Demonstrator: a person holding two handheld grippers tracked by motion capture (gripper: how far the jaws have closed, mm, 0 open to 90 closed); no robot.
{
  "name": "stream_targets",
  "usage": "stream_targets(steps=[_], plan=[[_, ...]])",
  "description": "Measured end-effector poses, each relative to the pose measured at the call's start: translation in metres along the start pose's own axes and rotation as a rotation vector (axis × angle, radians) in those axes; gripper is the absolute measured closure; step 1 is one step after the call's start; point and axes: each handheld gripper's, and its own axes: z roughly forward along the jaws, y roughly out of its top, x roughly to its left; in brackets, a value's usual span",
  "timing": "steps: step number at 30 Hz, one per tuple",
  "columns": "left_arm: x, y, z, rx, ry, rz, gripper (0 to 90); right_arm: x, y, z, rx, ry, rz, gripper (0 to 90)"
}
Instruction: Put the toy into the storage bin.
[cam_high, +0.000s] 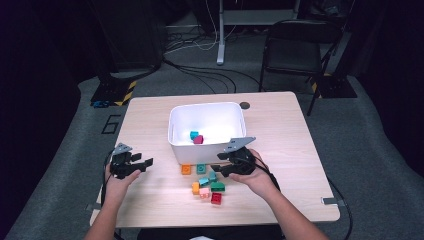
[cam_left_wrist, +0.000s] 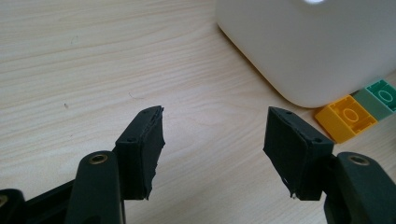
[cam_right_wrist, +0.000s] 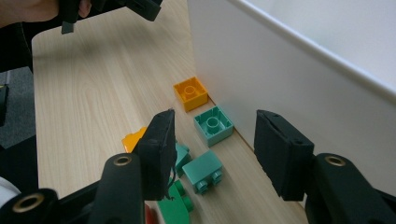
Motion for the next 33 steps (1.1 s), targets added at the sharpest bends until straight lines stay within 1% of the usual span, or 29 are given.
stream_targets(steps=[1, 2, 7, 8, 10, 11, 13, 15, 18, 19, 20, 21, 22, 23, 24, 28, 31, 33], plan=[[0.0, 0.0, 0.0, 0.0, 0.0, 0.001, 37.3, 0.0, 0.0, 0.0, 0.0, 0.0, 0.0, 48.1], [0.0, 0.0, 0.0, 0.0, 0.0, 0.002, 37.3, 0.001, -0.005, 0.002, -0.006, -0.002, 0.009, 48.0], [0.0, 0.0, 0.0, -0.001, 0.001, 0.004, 37.3, 0.005, -0.015, 0.007, -0.004, 0.006, -0.012, 47.7], [0.0, 0.0, 0.0, 0.0, 0.001, 0.004, 37.3, 0.005, -0.017, 0.008, -0.002, 0.011, -0.011, 48.1], [0.0, 0.0, 0.0, -0.001, 0.001, 0.004, 37.3, 0.007, -0.022, 0.01, 0.002, 0.002, -0.007, 49.0], [0.0, 0.0, 0.0, -0.002, 0.001, 0.003, 37.3, 0.006, -0.023, 0.011, -0.001, 0.002, -0.011, 49.9], [0.0, 0.0, 0.0, -0.002, 0.001, 0.002, 37.3, 0.007, -0.025, 0.012, 0.002, 0.004, -0.003, 50.6], [0.0, 0.0, 0.0, -0.003, 0.001, 0.005, 37.3, 0.007, -0.029, 0.016, 0.017, 0.015, -0.021, 51.7], [0.0, 0.0, 0.0, -0.001, 0.001, 0.001, 37.3, 0.009, -0.035, 0.019, 0.021, 0.019, -0.017, 53.5], [0.0, 0.0, 0.0, -0.001, 0.001, 0.0, 37.3, 0.008, -0.037, 0.021, 0.027, 0.022, -0.029, 54.0], [0.0, 0.0, 0.0, -0.001, 0.001, 0.0, 37.3, 0.008, -0.037, 0.021, 0.027, 0.022, -0.029, 54.0], [0.0, 0.0, 0.0, -0.002, 0.001, -0.001, 37.3, 0.009, -0.038, 0.022, 0.035, 0.023, -0.025, 54.1], [0.0, 0.0, 0.0, -0.001, 0.001, -0.002, 37.3, 0.009, -0.042, 0.025, 0.051, 0.021, -0.03, 54.4], [0.0, 0.0, 0.0, 0.0, 0.0, -0.002, 37.3, 0.009, -0.043, 0.026, 0.054, 0.025, -0.037, 54.5], [0.0, 0.0, 0.001, -0.001, 0.0, -0.003, 37.3, 0.01, -0.044, 0.026, 0.053, 0.025, -0.023, 54.5], [0.0, 0.0, 0.002, -0.01, 0.001, -0.002, 37.3, 0.009, -0.048, 0.028, 0.057, 0.035, -0.025, 54.5], [0.0, 0.0, 0.002, -0.004, 0.004, 0.001, 37.3, 0.009, -0.051, 0.029, 0.057, 0.042, -0.007, 54.5], [0.0, 0.0, 0.002, 0.0, 0.001, 0.001, 37.3, 0.009, -0.052, 0.03, 0.06, 0.047, -0.012, 54.5]])
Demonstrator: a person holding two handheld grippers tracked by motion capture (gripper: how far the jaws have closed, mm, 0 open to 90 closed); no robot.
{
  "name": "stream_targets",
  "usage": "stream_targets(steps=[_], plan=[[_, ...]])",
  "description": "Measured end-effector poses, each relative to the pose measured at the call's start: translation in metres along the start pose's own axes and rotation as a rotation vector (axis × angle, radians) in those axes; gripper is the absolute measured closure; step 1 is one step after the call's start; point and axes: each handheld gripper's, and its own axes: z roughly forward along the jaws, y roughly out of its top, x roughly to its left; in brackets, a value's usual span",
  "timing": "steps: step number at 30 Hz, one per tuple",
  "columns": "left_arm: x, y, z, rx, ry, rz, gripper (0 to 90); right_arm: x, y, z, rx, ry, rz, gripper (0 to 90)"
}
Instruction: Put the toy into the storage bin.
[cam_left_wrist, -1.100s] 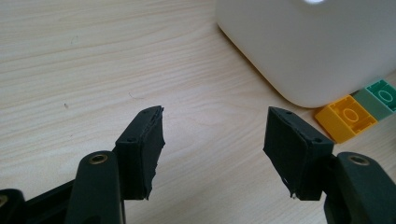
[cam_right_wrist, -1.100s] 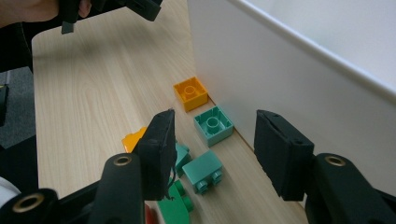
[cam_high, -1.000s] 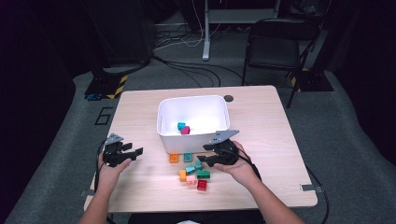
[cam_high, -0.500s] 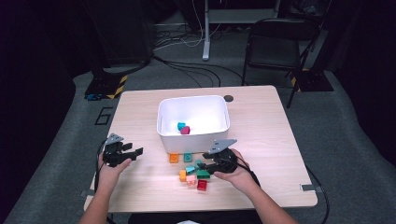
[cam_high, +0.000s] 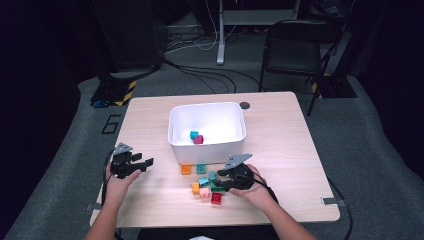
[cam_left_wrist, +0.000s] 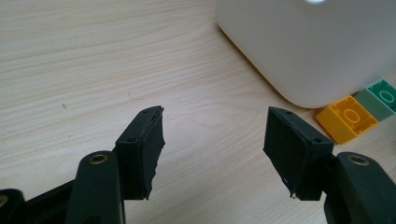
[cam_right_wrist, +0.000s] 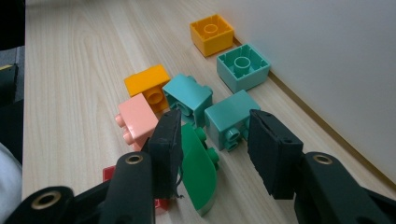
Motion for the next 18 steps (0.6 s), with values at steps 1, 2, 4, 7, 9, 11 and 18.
stream_targets(steps=[1, 2, 4, 7, 9, 11, 18], plan=[[0.0, 0.0, 0.0, 0.002, 0.0, -0.001, 37.3, 0.001, -0.001, 0.001, -0.001, 0.004, 0.003, 54.7], [0.0, 0.0, 0.0, 0.002, 0.0, -0.001, 37.3, 0.001, -0.001, 0.001, -0.001, 0.004, 0.003, 54.7], [0.0, 0.0, 0.001, 0.003, -0.002, -0.001, 37.3, 0.002, -0.002, 0.003, -0.004, 0.018, -0.007, 54.9], [0.0, 0.0, 0.001, 0.0, -0.002, -0.002, 37.3, 0.004, -0.003, 0.005, 0.001, 0.025, -0.009, 55.0], [0.0, 0.0, 0.001, 0.002, -0.002, -0.001, 37.3, 0.006, -0.004, 0.009, 0.015, 0.029, -0.019, 55.0], [0.0, 0.001, 0.001, 0.001, -0.002, 0.0, 37.3, 0.007, -0.005, 0.012, 0.025, 0.027, -0.024, 55.1], [0.0, 0.0, 0.001, 0.001, -0.003, -0.001, 37.3, 0.006, -0.008, 0.016, 0.05, 0.013, -0.011, 57.4]])
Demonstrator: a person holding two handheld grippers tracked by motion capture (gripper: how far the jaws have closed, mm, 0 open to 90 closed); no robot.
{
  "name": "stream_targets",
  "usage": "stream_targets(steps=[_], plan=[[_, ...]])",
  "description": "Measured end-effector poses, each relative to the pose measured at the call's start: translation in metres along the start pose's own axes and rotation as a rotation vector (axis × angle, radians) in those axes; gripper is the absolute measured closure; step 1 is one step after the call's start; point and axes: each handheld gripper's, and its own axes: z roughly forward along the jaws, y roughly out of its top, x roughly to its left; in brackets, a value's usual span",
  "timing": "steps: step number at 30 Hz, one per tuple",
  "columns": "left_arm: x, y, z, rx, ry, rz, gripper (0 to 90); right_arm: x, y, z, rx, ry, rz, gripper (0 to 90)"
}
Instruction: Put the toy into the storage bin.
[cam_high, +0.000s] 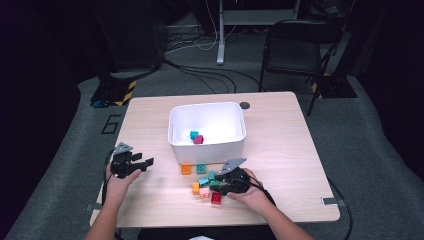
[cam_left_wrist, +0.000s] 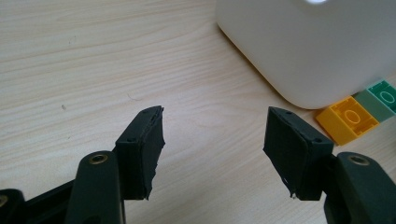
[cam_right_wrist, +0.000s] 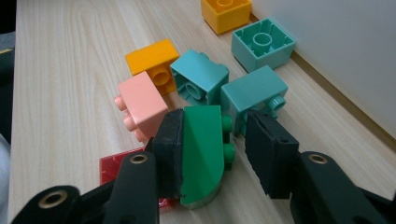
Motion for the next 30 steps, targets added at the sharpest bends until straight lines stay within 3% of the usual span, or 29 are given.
stream_targets(steps=[18, 30], plan=[[0.0, 0.0, 0.0, -0.001, 0.0, 0.001, 37.3, -0.005, -0.002, -0.003, 0.04, -0.014, 0.003, 65.6], [0.0, 0.0, 0.0, -0.003, 0.003, 0.002, 37.3, -0.004, 0.006, -0.015, 0.015, -0.026, -0.011, 65.8]])
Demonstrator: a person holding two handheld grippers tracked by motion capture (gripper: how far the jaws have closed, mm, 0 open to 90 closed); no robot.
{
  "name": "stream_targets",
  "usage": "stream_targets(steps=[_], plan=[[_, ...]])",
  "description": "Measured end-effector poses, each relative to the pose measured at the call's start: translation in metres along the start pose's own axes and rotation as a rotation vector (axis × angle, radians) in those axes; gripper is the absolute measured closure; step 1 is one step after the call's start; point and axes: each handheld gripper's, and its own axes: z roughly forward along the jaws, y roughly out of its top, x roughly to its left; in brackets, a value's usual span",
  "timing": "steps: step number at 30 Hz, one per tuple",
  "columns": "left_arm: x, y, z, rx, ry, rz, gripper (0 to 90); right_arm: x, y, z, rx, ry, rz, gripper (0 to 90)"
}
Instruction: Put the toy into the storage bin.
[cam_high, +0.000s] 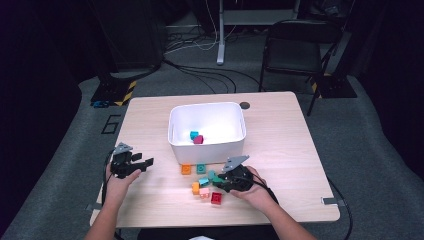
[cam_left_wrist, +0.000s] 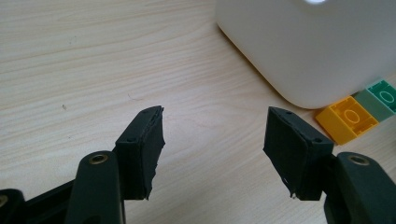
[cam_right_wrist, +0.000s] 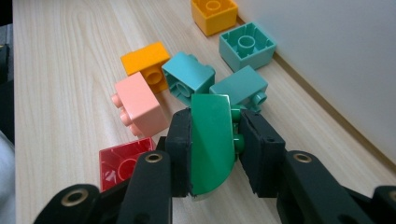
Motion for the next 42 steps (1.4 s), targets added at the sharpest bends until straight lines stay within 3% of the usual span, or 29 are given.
stream_targets(steps=[16, 31, 42], plan=[[0.0, 0.0, 0.0, -0.002, 0.002, 0.0, 37.3, -0.006, 0.01, -0.017, -0.028, 0.0, 0.039, 65.9], [-0.001, 0.0, 0.0, -0.001, 0.0, -0.006, 37.3, -0.006, 0.025, -0.027, -0.032, 0.003, 0.016, 65.9], [0.0, 0.0, 0.0, 0.005, 0.0, 0.001, 37.3, -0.011, 0.037, -0.035, -0.03, 0.023, 0.045, 65.9]])
